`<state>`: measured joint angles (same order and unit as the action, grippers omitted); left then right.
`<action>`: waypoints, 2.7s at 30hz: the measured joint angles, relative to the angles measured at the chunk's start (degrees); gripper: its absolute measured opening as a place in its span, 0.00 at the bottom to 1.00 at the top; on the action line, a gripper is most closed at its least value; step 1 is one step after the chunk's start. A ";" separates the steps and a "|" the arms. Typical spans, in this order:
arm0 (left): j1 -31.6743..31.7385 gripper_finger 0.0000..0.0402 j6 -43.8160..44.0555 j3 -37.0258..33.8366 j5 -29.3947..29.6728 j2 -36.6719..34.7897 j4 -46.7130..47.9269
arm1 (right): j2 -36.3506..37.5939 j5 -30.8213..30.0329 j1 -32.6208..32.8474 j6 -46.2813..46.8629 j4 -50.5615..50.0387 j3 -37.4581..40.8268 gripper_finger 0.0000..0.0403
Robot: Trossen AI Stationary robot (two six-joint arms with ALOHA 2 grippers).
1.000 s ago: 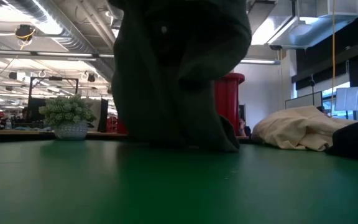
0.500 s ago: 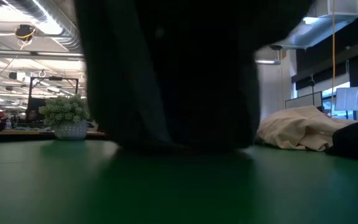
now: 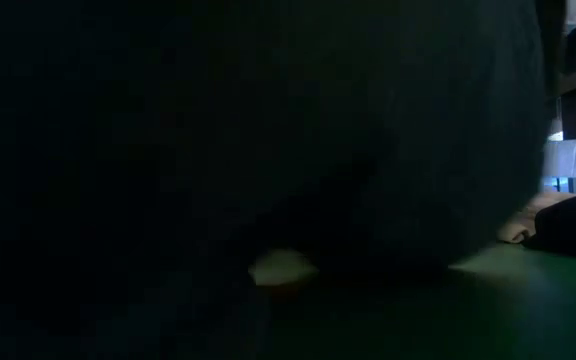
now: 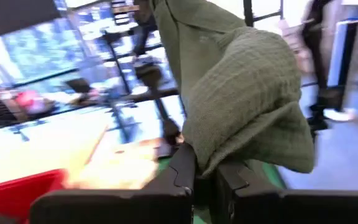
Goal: Fold laundry
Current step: Fold the green polo shirt
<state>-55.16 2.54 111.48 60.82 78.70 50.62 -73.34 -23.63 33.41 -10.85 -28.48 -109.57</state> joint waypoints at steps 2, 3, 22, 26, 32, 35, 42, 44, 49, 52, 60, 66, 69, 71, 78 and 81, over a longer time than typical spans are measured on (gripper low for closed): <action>0.72 0.03 1.93 0.58 3.14 -0.07 4.65 | 0.00 -6.65 -1.09 -1.95 -1.81 -0.54 0.01; 1.43 0.03 3.87 0.70 3.89 -0.11 7.50 | -0.03 -9.51 -2.04 -2.50 -3.07 -0.56 0.01; 20.81 0.04 49.53 -29.02 -19.07 -0.81 36.59 | -14.09 -2.33 -20.50 12.16 -24.84 16.39 0.01; 23.44 0.04 49.86 -38.37 -23.75 -0.81 31.01 | -14.84 -1.26 -21.61 13.47 -21.26 22.43 0.01; 27.90 0.04 49.40 -49.09 -23.29 -0.81 23.62 | -14.78 -5.62 -24.70 13.64 -15.42 30.20 0.01; 30.56 0.04 49.43 -52.99 -21.14 -0.83 23.00 | -14.73 -5.74 -27.33 13.46 -11.13 33.83 0.01; 38.27 0.05 49.45 -58.77 -13.67 -0.83 20.63 | -14.73 -5.49 -35.36 10.16 -1.23 40.51 0.01; 40.57 0.07 49.43 -59.32 -12.86 -0.81 20.30 | -14.73 -5.20 -37.87 9.29 0.83 41.55 0.01; 44.59 0.16 45.50 -58.46 -12.45 -0.83 20.06 | -14.73 -5.19 -42.69 9.13 2.83 42.65 0.01; 45.36 0.24 42.21 -56.58 -12.97 -0.83 20.08 | -14.73 -5.04 -44.09 9.02 3.04 42.63 0.02; 46.66 0.42 34.38 -50.74 -17.79 -0.83 20.49 | -14.71 1.14 -41.40 5.86 2.92 42.63 0.29; 46.43 0.50 32.27 -46.33 -21.61 -0.83 20.69 | -14.23 -11.88 -36.80 3.21 -3.16 38.79 0.51; 44.19 0.50 30.02 -44.54 -26.30 -0.83 17.73 | -14.14 -16.44 -34.16 2.84 -9.05 34.32 0.58; 41.87 0.49 28.73 -44.36 -28.55 -0.85 14.79 | -14.08 -18.22 -32.28 2.82 -12.37 30.75 0.60; 32.04 0.48 28.74 -44.56 -29.14 -0.20 6.98 | -13.90 -16.76 -26.59 2.94 -18.99 21.30 0.60; 27.93 0.48 28.82 -46.23 -31.23 -0.33 -0.63 | -13.90 -4.72 -24.34 5.50 -21.06 21.14 0.56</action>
<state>-27.23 31.35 65.25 29.58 78.37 50.00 -87.24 -28.35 9.06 -5.36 -49.54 -88.43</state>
